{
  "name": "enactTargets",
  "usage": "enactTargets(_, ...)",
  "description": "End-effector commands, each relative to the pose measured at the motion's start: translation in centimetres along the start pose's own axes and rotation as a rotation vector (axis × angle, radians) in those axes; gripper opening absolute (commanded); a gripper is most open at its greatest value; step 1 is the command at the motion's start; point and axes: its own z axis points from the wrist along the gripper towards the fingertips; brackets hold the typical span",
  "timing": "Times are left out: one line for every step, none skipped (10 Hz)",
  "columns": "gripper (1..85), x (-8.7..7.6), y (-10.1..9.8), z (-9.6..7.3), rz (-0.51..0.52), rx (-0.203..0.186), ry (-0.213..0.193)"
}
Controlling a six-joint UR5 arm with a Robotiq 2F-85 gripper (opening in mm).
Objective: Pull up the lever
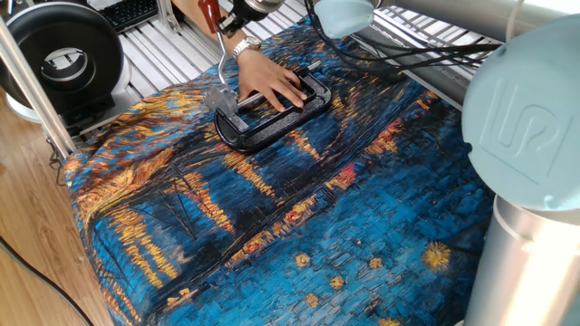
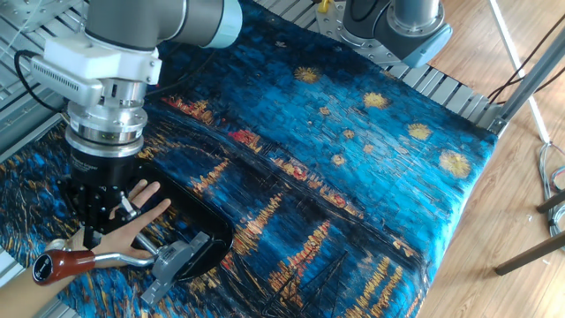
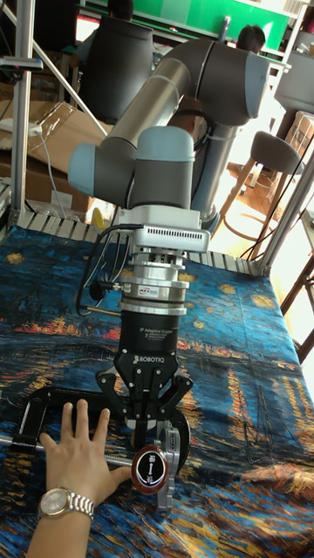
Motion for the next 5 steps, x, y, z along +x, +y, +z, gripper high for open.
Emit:
enactTargets(1.7, -0.3, -0.2, -0.5, 0.0, 0.007, 0.001)
enactTargets(1.7, -0.1, 0.1, -1.1, 0.0, 0.009, 0.025)
enactTargets(1.7, 0.5, 0.6, -1.6, 0.006, -0.008, 0.053)
enactTargets(1.7, 1.0, 0.9, -2.2, 0.005, -0.015, 0.081)
enactTargets(1.7, 2.7, 0.8, -3.3, 0.015, -0.006, 0.156)
